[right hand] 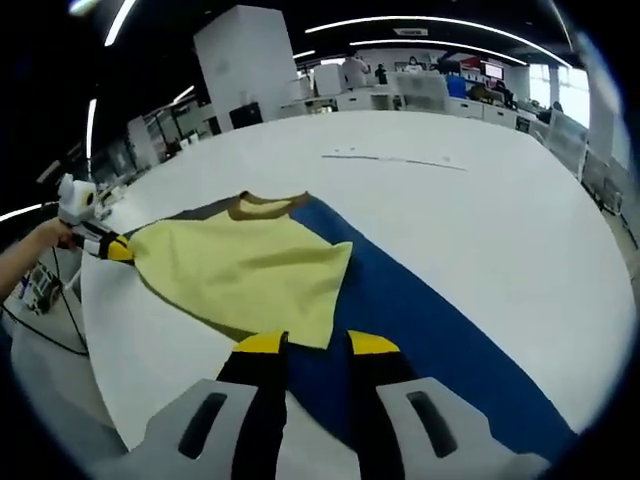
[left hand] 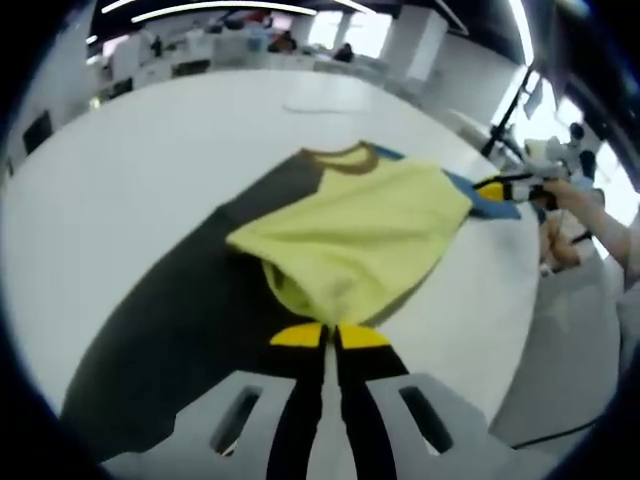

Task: Fold the garment on the visible template until the final outline fits inside the template.

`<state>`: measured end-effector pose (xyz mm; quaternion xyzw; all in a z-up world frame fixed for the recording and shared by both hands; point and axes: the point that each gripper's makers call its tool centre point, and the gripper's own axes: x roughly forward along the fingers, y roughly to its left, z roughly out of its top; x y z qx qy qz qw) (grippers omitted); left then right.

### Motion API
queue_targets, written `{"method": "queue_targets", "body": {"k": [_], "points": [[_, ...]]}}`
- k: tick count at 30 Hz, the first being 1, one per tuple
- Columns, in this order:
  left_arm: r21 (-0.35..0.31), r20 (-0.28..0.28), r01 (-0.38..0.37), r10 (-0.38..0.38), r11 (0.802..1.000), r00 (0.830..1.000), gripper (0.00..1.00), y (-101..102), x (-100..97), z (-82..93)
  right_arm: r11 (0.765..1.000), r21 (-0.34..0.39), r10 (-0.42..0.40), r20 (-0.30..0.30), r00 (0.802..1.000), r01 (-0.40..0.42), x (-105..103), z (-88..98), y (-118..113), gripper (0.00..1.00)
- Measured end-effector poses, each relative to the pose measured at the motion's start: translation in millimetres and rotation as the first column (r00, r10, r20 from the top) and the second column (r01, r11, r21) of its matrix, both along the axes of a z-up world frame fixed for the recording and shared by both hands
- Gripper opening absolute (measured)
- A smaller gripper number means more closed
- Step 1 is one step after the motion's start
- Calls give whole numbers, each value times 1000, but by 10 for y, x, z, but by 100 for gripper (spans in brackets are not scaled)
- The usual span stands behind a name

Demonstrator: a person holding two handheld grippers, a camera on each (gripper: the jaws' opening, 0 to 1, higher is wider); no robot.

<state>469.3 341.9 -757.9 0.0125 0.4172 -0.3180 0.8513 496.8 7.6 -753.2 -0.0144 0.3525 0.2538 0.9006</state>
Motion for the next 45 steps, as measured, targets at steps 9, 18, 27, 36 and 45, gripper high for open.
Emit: {"method": "queue_targets", "body": {"k": [9, 18, 27, 36, 45], "points": [[5, -4, 1, -1, 1000, 1000, 0, -9, -6, 4, 1000, -10, 11, -23, 1000, -11, 12, -99, 65, 19], [10, -21, -4, 5, 1000, 1000, 0, -15, -20, -9, 1000, -13, 8, -44, 999, -8, 26, -167, 66, 19], [-10, -52, -34, 33, 999, 998, 0, -6, -28, -34, 1000, -4, 9, -58, 998, -10, 24, -192, 78, 18], [-10, -61, -42, 41, 999, 997, 0, 26, -10, -54, 1000, 2, -9, -57, 998, 9, 37, -203, 69, 12], [-6, -49, -38, 37, 999, 998, 0, 41, 8, -39, 999, 1, -32, -51, 998, 32, 62, -193, 20, 6]]}}
